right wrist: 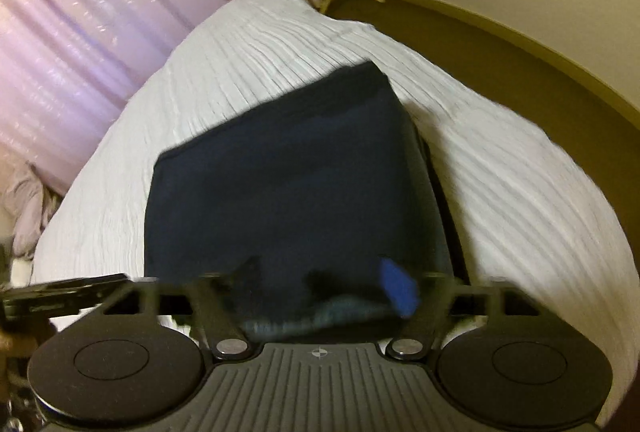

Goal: Fold clothes

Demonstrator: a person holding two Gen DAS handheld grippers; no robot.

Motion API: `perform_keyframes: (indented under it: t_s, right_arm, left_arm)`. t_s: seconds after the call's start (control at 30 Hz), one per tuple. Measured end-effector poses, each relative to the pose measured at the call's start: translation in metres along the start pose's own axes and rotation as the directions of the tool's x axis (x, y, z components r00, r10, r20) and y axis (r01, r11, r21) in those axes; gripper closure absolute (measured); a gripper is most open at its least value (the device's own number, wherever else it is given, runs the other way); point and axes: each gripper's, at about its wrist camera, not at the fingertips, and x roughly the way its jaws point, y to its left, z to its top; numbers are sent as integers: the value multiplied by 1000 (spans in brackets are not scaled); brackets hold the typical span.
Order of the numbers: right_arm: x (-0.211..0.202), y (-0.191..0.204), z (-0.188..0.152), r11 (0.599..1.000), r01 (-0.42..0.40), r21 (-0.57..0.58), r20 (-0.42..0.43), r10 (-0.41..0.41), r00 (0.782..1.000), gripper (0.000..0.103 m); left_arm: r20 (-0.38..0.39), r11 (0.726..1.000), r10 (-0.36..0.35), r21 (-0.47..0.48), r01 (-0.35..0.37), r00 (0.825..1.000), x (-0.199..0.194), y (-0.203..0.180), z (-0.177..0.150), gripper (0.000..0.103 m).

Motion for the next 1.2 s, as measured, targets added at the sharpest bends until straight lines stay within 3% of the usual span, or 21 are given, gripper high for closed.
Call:
perform_keyframes:
  t_s: [0.13,0.27,0.37,0.57,0.73,0.97,1.2]
  right_arm:
    - [-16,10,-41,998,35,51,-25,-34,999,16]
    - [-35,29,-79,994,92,61,-26,-91,996,16]
    - [-55,45,-106,993,97,63,-5,-97,995,16]
    - [-90,81,-149,988,149,51,75,-152,985,16]
    - [-114,107,-183,980,184,73,113,-191,975,16]
    - [-126,119,-182,979,204,-13,120,-202,972,16]
    - [-136,126,-173,966,222,-131,133,-205,970,16]
  left_arm:
    - [42,999,27,-43,-25,999,-24,-7,-40,16]
    - [113,997,33,-66,-25,993,-52,-16,-81,6]
    - [134,999,18,-45,-12,991,-72,-23,-105,5]
    - [129,994,-35,106,22,991,-114,-33,-144,5]
    - [169,986,17,160,-45,986,-141,-42,-171,5]
    - [159,987,74,128,-95,985,-160,-65,-185,5]
    - [195,966,195,132,-223,961,-156,-95,-183,7]
